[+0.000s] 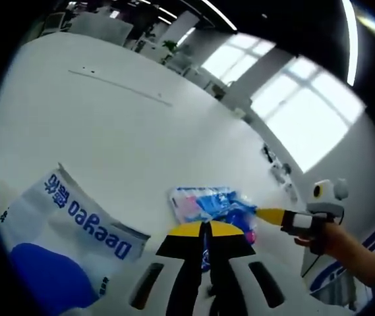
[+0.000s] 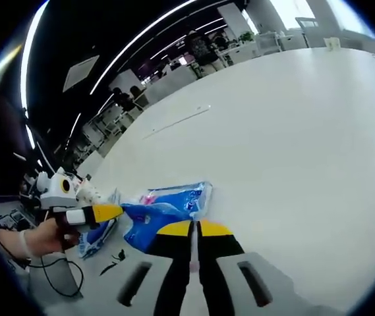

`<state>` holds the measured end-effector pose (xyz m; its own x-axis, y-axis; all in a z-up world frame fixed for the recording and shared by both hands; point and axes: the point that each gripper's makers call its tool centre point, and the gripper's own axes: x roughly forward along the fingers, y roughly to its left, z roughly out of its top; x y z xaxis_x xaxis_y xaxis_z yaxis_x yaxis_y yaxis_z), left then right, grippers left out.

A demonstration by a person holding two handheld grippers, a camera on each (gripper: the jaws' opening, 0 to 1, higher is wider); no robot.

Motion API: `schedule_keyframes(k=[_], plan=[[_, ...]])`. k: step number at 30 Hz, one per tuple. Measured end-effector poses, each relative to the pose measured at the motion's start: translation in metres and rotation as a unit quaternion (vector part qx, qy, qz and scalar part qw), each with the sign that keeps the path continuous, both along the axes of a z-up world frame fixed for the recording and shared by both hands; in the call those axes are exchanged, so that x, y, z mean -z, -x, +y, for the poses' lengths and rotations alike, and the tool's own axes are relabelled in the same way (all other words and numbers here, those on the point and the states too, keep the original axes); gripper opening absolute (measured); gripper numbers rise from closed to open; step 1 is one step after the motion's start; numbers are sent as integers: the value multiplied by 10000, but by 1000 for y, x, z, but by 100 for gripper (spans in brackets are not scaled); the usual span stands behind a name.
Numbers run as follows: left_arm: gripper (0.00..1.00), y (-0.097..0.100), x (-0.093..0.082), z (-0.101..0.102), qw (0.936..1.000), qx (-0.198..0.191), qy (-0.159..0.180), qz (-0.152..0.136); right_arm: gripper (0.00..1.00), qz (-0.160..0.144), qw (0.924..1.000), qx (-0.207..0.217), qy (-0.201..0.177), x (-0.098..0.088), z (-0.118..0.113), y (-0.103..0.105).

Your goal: Arrange the tabletop items into an orderly group along one side of the table until the central work area is clear of visible clutter.

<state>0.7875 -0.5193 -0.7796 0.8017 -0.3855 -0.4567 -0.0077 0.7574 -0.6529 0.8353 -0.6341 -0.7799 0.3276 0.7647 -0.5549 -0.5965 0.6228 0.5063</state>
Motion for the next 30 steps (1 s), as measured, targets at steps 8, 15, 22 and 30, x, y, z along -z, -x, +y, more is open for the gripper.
schedule_keyframes(k=[8,15,22,30], plan=[[5,1,-2,-5,10000,60,37,-70,13,-184,9996,-119,160,2,-1,0],[17,3,-5,-6,9998,111,-56,-169,23,-259,9994,-184,149,1,0,0],[26,5,-9,-6,9991,228,-280,-227,29,-316,9991,-251,149,-1,0,1],[31,5,-15,-8,9984,318,-356,-288,34,-357,9988,-272,170,-4,-2,1]])
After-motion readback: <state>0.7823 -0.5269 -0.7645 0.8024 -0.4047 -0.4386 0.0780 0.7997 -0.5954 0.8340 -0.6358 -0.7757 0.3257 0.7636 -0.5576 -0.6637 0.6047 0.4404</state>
